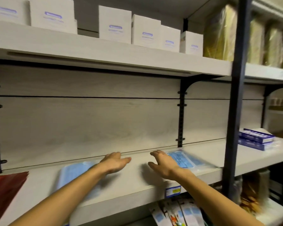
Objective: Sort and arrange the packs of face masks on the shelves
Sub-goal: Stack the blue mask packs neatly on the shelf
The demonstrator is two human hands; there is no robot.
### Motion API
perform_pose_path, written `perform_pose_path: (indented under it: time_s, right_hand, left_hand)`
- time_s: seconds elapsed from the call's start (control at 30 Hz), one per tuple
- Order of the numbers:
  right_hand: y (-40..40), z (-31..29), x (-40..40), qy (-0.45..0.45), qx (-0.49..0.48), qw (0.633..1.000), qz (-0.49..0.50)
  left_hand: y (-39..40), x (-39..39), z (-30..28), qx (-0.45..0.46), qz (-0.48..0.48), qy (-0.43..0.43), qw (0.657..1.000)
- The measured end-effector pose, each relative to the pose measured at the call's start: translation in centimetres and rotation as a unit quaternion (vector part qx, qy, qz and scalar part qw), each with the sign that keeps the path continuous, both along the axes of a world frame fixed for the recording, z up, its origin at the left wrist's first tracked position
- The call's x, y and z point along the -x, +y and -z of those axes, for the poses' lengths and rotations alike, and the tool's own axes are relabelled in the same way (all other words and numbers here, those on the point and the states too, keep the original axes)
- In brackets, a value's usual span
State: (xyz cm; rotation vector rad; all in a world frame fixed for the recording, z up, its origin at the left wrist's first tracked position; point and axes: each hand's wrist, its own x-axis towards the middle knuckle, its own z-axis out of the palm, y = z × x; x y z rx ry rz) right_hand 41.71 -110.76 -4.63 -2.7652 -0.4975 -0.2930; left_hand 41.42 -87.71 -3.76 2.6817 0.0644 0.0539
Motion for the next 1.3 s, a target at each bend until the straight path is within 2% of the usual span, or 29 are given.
perform_pose_path:
  time_s: [0.17,0.33,0.47,0.6,0.7,0.77,0.87,0.93,1.0,1.13,1.23,1.3]
  right_hand:
    - [-7.5,0.1,-3.5,-0.015,0.048,0.996,0.074]
    - [-14.2,0.2,-7.8,0.027,0.013,0.985,0.169]
    - [-16.7,1.7,-10.7,0.131,-0.016,0.981,0.143]
    - [-16.2,2.8,-11.7,0.101,0.023,0.988,0.111]
    - [-14.9,2.3,-12.3,0.089,0.002,0.991,0.099]
    - [-13.6,1.9,-12.7,0.09,-0.01,0.992,0.09]
    - [-11.1,1.8,-13.7,0.083,-0.045,0.991,0.09]
    - [-9.5,2.1,-14.6,0.071,-0.069,0.991,0.092]
    - [-8.6,2.3,-15.5,0.052,-0.102,0.99,0.087]
    - [-7.9,3.1,-16.7,0.072,-0.183,0.98,0.032]
    - [-7.8,3.7,-17.1,0.068,-0.152,0.986,0.016]
    - [-8.0,3.7,-17.3,0.071,-0.147,0.987,0.004]
  left_hand:
    - [-7.7,-2.2,0.3,-0.107,0.07,-0.007,0.992]
    - [-13.4,-6.1,1.3,-0.121,0.096,0.014,0.988]
    - [-16.6,-8.6,2.8,-0.118,0.096,0.012,0.988]
    - [-18.2,-10.5,3.7,-0.105,0.074,0.006,0.992]
    - [-18.1,-10.9,3.6,-0.045,0.046,-0.019,0.998]
    - [-17.5,-11.6,3.9,0.041,0.022,-0.05,0.998]
    - [-15.6,-12.7,4.4,0.215,-0.022,-0.084,0.973]
    - [-14.0,-13.2,4.7,0.293,-0.046,-0.096,0.95]
    - [-12.5,-13.4,5.3,0.33,-0.058,-0.105,0.936]
    - [-10.7,-13.3,6.3,0.371,-0.06,-0.115,0.92]
    - [-10.4,-13.3,5.8,0.377,-0.049,-0.134,0.915]
    - [-10.6,-13.2,5.1,0.423,-0.052,-0.132,0.895]
